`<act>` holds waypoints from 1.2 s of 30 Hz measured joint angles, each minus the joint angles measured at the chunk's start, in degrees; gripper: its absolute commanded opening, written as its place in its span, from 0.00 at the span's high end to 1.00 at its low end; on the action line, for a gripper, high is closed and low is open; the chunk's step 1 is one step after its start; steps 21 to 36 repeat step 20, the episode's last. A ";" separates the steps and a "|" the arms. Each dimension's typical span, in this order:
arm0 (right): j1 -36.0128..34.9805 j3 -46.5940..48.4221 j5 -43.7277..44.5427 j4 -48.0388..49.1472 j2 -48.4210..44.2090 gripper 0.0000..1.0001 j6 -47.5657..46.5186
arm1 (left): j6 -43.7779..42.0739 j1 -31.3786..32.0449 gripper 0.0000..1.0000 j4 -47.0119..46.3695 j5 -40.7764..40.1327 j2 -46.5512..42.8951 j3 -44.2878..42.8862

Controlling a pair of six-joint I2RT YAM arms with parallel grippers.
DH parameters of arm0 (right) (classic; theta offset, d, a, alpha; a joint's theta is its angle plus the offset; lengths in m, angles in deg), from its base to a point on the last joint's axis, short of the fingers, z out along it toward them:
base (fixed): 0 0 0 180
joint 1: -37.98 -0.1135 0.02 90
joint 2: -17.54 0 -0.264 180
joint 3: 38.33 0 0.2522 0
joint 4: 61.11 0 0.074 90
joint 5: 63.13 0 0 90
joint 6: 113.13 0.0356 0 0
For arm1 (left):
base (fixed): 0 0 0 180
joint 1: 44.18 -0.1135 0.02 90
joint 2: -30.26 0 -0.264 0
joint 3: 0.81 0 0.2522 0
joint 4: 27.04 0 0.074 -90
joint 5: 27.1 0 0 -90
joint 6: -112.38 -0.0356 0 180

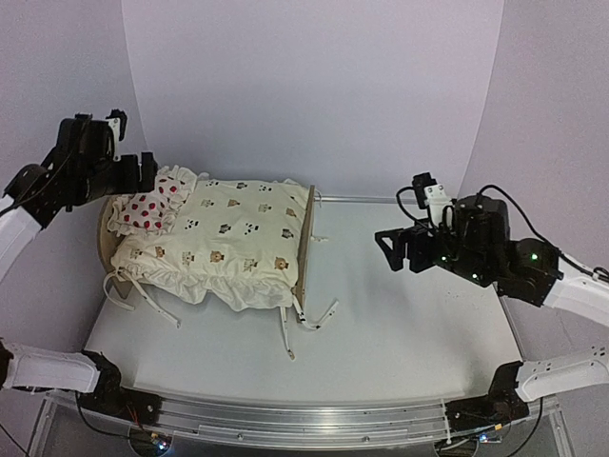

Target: Set up the pet bed

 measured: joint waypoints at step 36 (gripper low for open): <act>0.00 -10.90 -0.18 0.14 -13.06 0.02 5.06 | 12.72 0.04 0.00 -0.08 16.62 -25.70 27.96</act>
